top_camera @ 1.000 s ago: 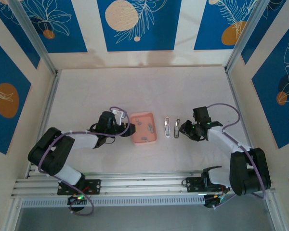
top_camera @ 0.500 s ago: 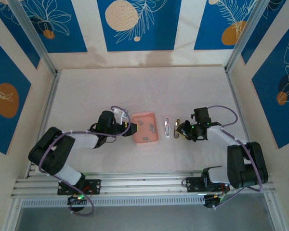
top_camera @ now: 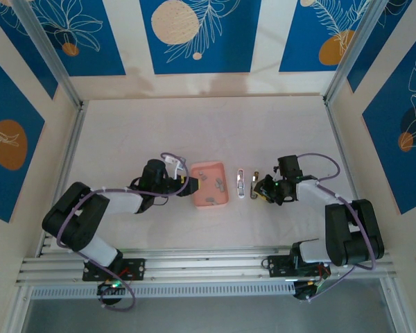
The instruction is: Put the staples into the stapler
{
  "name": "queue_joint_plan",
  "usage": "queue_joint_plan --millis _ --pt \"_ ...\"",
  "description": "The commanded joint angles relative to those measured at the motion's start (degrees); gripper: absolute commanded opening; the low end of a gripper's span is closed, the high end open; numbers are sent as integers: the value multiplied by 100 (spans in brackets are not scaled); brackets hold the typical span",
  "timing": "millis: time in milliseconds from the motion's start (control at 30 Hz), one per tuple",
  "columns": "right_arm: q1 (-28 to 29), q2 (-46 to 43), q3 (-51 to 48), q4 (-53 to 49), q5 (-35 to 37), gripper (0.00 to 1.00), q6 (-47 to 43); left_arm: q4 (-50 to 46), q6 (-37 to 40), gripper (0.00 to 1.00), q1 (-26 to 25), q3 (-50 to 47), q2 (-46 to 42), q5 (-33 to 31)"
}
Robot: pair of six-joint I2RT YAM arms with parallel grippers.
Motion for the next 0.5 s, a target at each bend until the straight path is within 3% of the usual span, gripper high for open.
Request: queue_joint_plan --millis 0,267,467 --pt "-6 72 78 -49 -136 24 -75 58 140 59 -78 144 83 133" --pt "12 46 189 -248 -83 21 -105 4 162 59 -79 134 70 88" --pt "29 -329 278 -366 20 26 -112 10 169 59 -79 125 45 85"
